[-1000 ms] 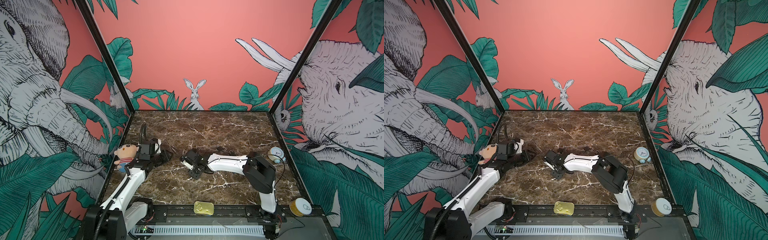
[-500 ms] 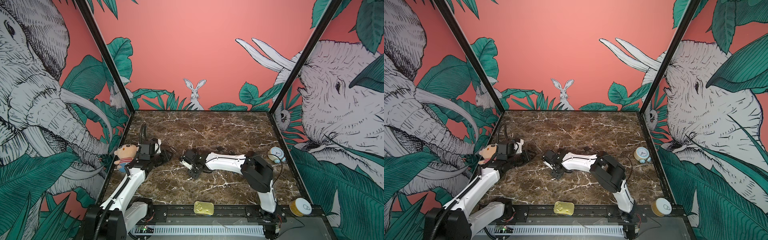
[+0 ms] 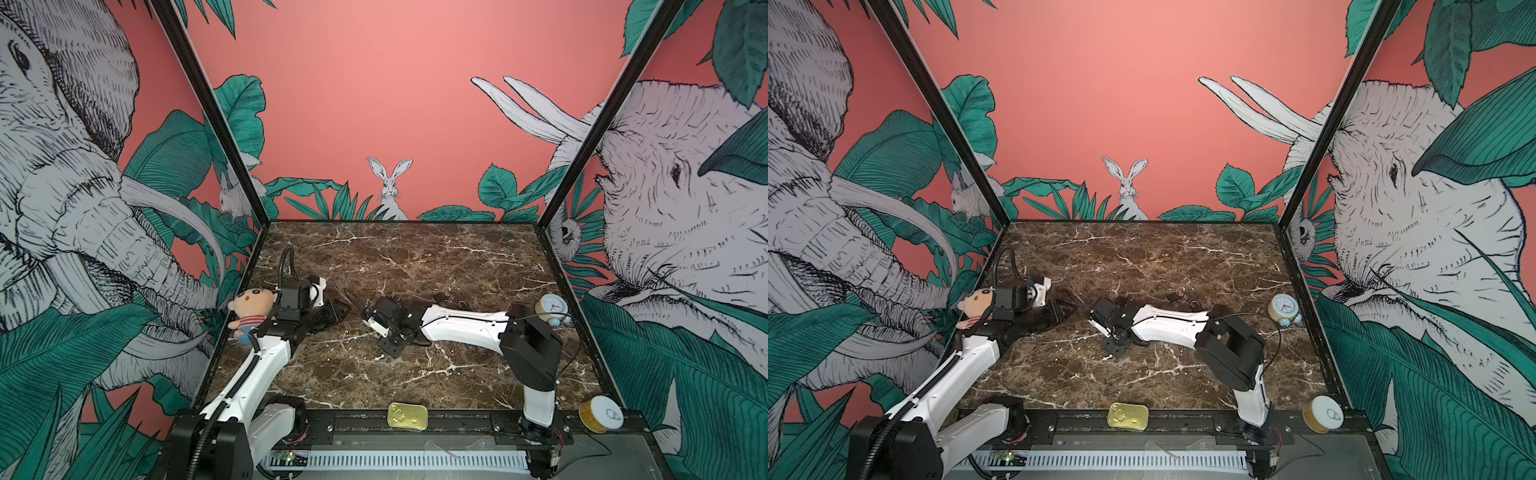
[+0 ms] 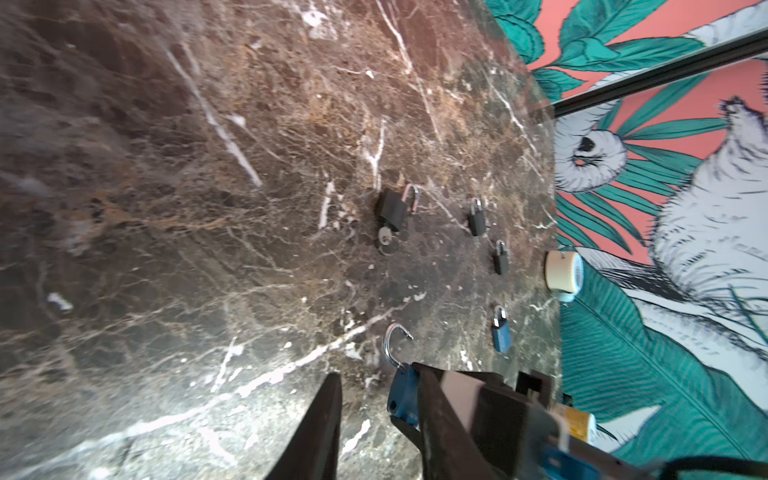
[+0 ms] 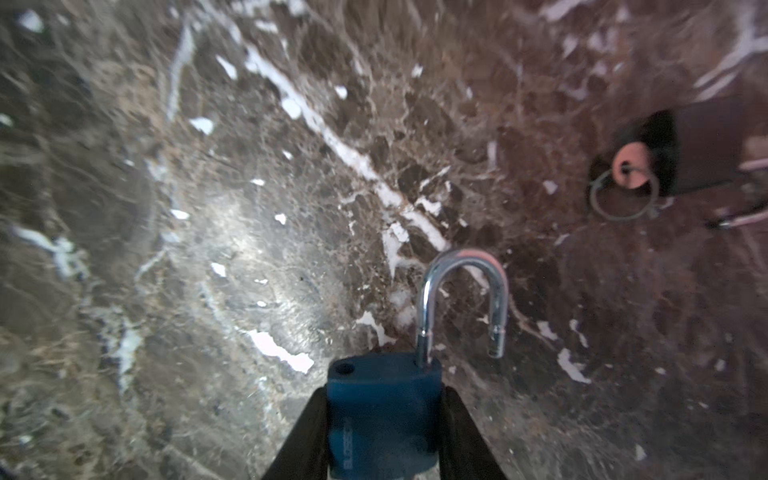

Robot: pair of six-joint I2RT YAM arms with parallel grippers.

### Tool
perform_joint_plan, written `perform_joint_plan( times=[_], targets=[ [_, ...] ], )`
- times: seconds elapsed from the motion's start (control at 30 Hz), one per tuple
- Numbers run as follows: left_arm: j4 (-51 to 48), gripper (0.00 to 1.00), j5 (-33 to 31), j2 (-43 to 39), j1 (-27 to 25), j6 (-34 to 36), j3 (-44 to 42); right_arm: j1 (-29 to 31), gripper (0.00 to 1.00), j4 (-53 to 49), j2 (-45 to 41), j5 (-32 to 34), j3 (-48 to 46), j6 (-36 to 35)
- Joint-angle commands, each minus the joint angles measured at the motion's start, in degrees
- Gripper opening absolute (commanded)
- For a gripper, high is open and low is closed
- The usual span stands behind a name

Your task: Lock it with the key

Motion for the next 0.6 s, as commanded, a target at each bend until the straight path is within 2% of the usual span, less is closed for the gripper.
perform_joint_plan(
  times=[0.0, 0.13, 0.3, 0.57],
  targets=[
    [1.57, 0.35, 4.74, -0.33, -0.02, 0.12, -0.84, 0.12, 0.22, 1.32, -5.16, -0.07, 0.2, 0.77],
    [4.82, 0.35, 7.85, 2.64, -3.04, -0.84, -1.2, 0.12, 0.22, 1.34, -7.71, -0.18, -0.33, 1.19],
    [8.79, 0.35, 7.26, 6.7, -10.85, -0.89, 0.54, 0.16, 0.22, 1.71, -10.47, -0.07, -1.31, 1.82],
    [16.7, 0.34, 8.6, 10.33, -13.24, -4.11, 0.3, 0.15, 0.22, 2.74, -12.51, -0.16, -3.24, 2.64]
  ],
)
